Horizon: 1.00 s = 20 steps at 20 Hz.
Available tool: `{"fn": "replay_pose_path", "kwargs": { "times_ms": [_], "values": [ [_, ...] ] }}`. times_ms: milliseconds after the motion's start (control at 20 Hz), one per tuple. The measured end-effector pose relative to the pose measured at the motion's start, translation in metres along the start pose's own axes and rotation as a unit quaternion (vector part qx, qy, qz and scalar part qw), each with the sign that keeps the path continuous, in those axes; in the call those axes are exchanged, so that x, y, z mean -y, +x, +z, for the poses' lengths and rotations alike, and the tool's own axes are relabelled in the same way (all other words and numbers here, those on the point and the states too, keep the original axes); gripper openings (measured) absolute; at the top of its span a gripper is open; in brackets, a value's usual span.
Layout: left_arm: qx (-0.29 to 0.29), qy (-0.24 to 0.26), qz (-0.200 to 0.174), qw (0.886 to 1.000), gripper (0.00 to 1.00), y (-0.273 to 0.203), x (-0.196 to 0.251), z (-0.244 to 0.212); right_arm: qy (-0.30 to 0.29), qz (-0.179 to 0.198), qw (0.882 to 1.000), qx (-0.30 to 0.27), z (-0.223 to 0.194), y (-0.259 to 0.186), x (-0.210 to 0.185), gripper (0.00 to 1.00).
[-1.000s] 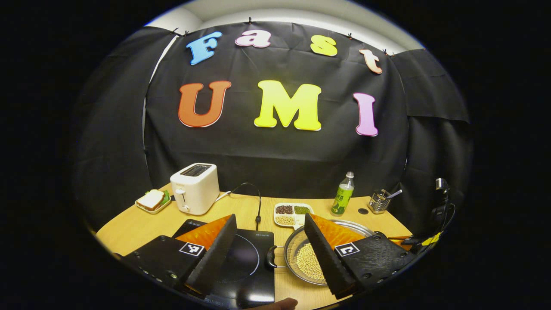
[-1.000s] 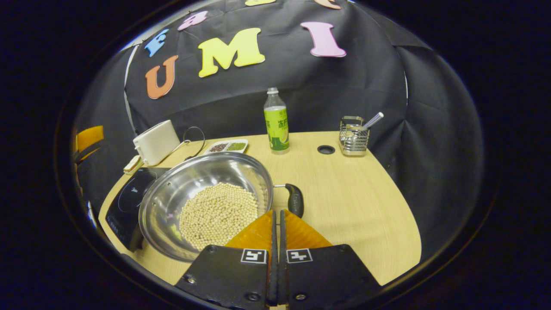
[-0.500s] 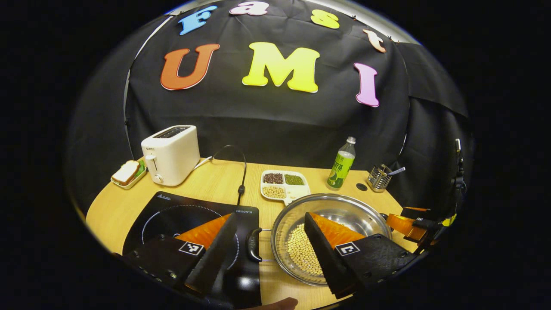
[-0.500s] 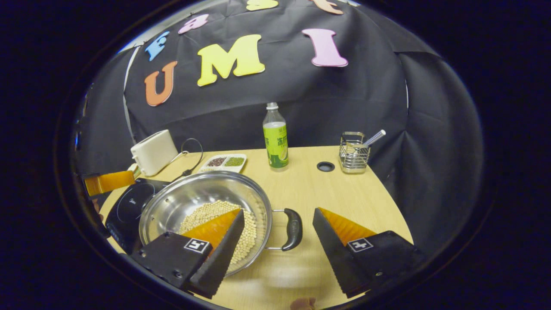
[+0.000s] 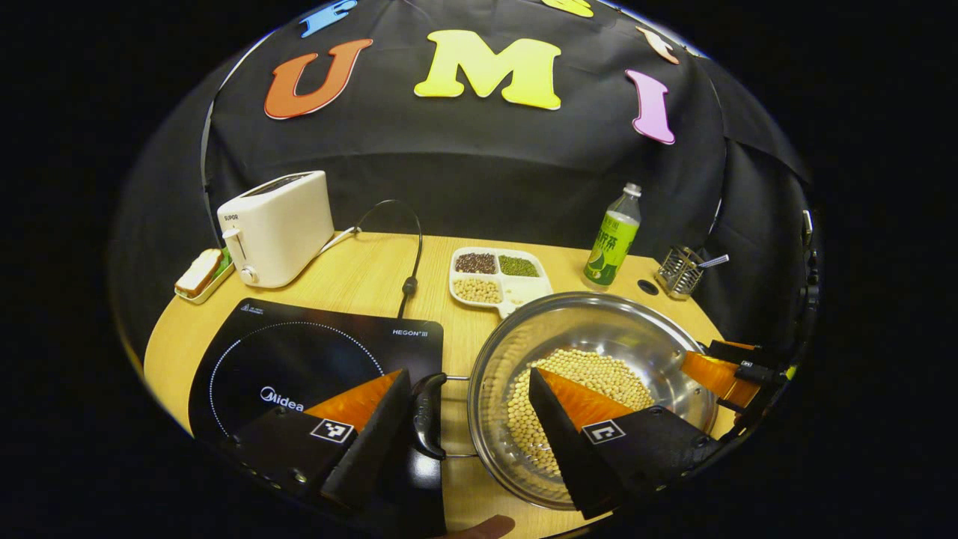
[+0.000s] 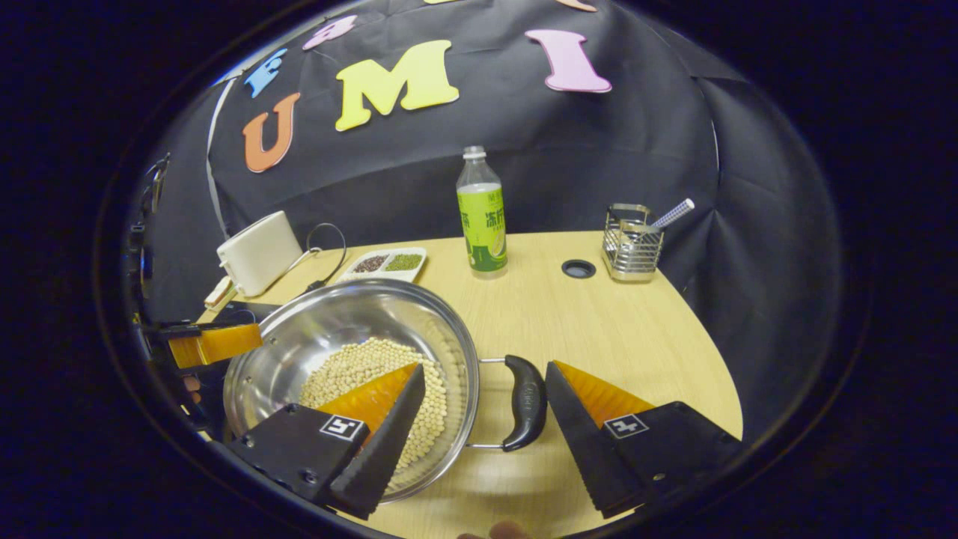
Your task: First push the handle of the pot to place it horizontally, then grasp the pot with both hands and set it on the induction cooktop.
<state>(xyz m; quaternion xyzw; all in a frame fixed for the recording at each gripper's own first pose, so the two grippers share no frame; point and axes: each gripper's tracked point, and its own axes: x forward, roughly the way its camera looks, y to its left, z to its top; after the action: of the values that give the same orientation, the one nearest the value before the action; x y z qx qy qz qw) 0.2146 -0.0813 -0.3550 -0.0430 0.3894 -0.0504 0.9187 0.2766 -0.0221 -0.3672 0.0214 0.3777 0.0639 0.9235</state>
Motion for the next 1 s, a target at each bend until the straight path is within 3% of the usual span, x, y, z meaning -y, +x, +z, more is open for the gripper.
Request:
{"fn": "replay_pose_path", "kwargs": {
  "times_ms": [100, 200, 450, 600, 650, 700, 750, 850, 900, 950, 1000],
  "values": [
    [-0.014, -0.005, -0.006, 1.0, 1.0, 0.004, 0.001, -0.006, 0.006, -0.004, 1.0, -0.008, -0.004, 0.004, 0.001, 1.0],
    [-0.029, 0.0, -0.003, 1.0, 0.93, 0.009, 0.0, -0.014, 0.008, 0.0, 1.0, -0.014, -0.008, 0.006, -0.002, 0.93],
    [-0.033, 0.017, 0.005, 0.999, 0.84, 0.01, -0.001, -0.018, 0.005, -0.017, 1.0, -0.022, -0.011, 0.01, 0.006, 0.92],
    [-0.032, 0.021, 0.012, 0.999, 0.81, 0.012, -0.005, -0.018, 0.004, -0.036, 0.999, -0.026, -0.013, 0.012, 0.012, 0.66],
    [-0.035, 0.022, 0.014, 0.999, 0.81, 0.008, -0.009, -0.019, 0.003, -0.036, 0.999, -0.028, -0.013, 0.009, 0.011, 0.67],
    [-0.027, 0.016, 0.005, 1.0, 0.74, 0.01, -0.009, -0.018, 0.0, -0.035, 0.999, -0.031, -0.014, 0.011, 0.011, 0.66],
    [-0.02, 0.007, 0.002, 1.0, 0.84, 0.013, -0.009, -0.014, 0.001, -0.036, 0.999, -0.034, -0.014, 0.008, 0.012, 0.67],
    [-0.019, -0.002, -0.007, 1.0, 0.51, 0.013, -0.009, -0.015, 0.01, -0.033, 0.999, -0.033, -0.014, 0.007, 0.012, 0.67],
    [-0.024, 0.008, -0.007, 1.0, 0.6, 0.012, -0.011, -0.016, 0.011, -0.033, 0.999, -0.031, -0.013, 0.009, 0.012, 0.67],
    [-0.023, 0.021, -0.005, 1.0, 0.6, 0.013, -0.013, -0.015, 0.009, -0.033, 0.999, -0.029, -0.013, 0.009, 0.012, 0.67],
    [-0.026, 0.026, -0.005, 0.999, 0.68, 0.011, -0.012, -0.016, 0.009, -0.033, 0.999, -0.027, -0.012, 0.009, 0.012, 0.65]
  ]
}}
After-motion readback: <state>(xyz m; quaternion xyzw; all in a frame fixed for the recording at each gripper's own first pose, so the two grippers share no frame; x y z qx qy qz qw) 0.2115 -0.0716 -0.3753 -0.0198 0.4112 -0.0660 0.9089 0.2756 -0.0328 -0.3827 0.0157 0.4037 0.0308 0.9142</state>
